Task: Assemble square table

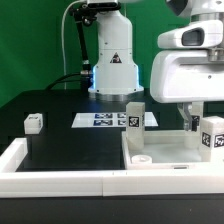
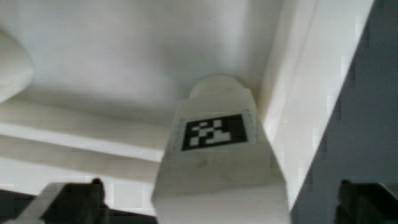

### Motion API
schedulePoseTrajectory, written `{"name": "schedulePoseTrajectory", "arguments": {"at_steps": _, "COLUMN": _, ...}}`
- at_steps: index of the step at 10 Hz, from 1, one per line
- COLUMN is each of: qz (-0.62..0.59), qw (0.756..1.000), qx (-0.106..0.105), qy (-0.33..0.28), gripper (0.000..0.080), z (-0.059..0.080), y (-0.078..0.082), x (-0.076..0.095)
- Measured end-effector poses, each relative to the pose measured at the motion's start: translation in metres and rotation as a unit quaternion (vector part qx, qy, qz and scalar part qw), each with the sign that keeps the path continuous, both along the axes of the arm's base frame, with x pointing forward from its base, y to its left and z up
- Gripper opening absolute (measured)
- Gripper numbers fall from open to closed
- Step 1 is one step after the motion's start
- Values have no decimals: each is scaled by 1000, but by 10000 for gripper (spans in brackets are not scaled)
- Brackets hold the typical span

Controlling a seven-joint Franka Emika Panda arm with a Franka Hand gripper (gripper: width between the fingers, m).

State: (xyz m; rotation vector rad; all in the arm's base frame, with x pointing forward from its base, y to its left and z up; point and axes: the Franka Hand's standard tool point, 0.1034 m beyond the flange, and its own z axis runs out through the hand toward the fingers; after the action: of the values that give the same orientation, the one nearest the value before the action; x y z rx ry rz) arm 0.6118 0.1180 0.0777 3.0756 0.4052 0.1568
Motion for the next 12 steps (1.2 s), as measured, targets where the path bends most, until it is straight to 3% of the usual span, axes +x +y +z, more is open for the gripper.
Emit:
{"name": "schedulePoseTrajectory", "arguments": {"at_steps": 2, "qz": 78, "qw": 997, "qx": -15, "qy": 2, "gripper": 649, "z": 0, "y": -5, "x": 1}}
{"name": "schedulePoseTrajectory", "arguments": {"at_steps": 4, "qz": 76, "qw": 997, "qx": -15, "qy": 2, "gripper": 649, "z": 0, "y": -7, "x": 1}}
{"name": "schedulePoseTrajectory", "arguments": {"at_steps": 6, "qz": 75, "qw": 997, "qx": -15, "qy": 2, "gripper": 371, "z": 0, "y": -7, "x": 1}}
{"name": "schedulePoseTrajectory", "arguments": {"at_steps": 7, "qz": 75, "qw": 997, "qx": -15, "qy": 1, "gripper": 292, "z": 0, "y": -7, "x": 2}}
{"name": "schedulePoseTrajectory", "arguments": {"at_steps": 12, "qz": -34, "qw": 999, "qx": -2, "qy": -2, "gripper": 292, "z": 0, "y": -6, "x": 1}}
